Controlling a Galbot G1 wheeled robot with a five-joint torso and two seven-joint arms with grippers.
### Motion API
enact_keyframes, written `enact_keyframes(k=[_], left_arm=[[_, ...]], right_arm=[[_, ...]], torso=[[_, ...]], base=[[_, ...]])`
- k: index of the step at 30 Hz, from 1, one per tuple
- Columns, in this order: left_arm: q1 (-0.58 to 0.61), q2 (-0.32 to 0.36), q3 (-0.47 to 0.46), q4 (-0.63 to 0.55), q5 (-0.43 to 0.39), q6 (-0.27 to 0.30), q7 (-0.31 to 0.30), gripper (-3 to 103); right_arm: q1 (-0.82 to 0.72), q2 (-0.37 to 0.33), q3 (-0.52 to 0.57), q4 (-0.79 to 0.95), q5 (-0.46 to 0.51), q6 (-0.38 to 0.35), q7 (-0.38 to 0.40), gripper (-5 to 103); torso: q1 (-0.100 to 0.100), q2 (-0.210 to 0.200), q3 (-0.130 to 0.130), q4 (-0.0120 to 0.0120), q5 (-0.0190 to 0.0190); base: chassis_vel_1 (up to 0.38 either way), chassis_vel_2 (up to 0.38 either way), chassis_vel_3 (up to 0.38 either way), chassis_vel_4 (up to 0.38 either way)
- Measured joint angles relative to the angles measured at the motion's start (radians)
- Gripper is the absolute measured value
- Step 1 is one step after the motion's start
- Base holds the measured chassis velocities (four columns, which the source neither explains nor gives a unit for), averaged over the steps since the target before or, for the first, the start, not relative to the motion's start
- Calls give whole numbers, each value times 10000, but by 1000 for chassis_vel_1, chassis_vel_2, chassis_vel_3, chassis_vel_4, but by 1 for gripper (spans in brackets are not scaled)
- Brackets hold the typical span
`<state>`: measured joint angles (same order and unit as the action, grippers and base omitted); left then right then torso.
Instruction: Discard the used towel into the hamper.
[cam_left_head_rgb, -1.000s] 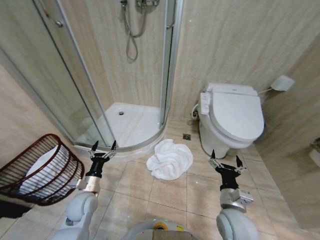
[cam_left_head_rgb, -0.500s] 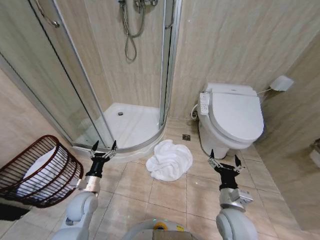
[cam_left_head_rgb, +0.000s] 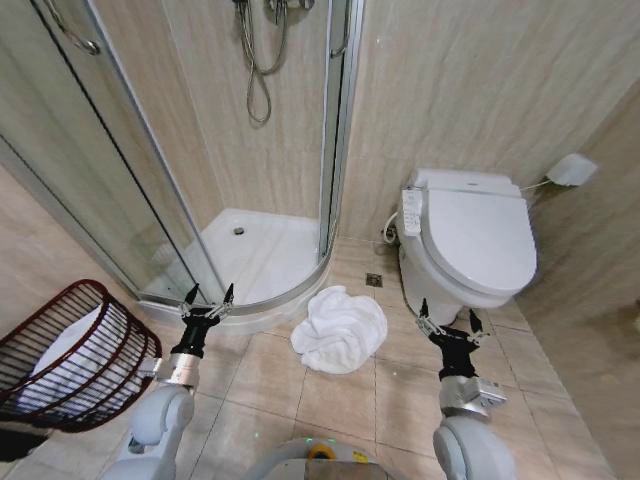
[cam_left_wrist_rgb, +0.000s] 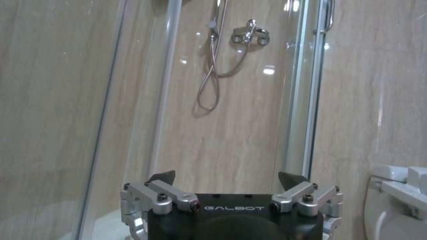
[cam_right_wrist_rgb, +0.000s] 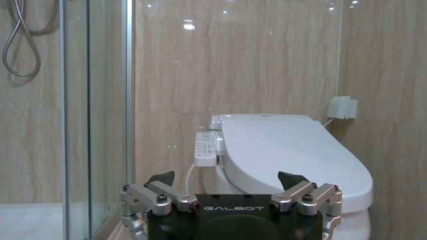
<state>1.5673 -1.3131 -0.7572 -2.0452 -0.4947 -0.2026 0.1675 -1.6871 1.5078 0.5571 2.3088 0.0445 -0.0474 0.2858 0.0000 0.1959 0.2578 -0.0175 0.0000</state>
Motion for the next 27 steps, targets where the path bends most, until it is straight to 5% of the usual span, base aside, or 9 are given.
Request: enact_keyframes(k=[15, 27], left_arm=[[100, 3, 2, -43, 20, -5, 12, 100], [367, 17, -154, 52, 121, -53, -27, 100]], right_arm=[[288, -116, 132, -480, -150, -63, -321, 100], [2515, -1241, 352, -3543, 1140, -724, -1516, 100]], torso=[[0, 0, 0, 0, 0], [0, 0, 0, 0, 3]], base=[[-71, 70, 73, -63], [-5, 4, 1, -3]])
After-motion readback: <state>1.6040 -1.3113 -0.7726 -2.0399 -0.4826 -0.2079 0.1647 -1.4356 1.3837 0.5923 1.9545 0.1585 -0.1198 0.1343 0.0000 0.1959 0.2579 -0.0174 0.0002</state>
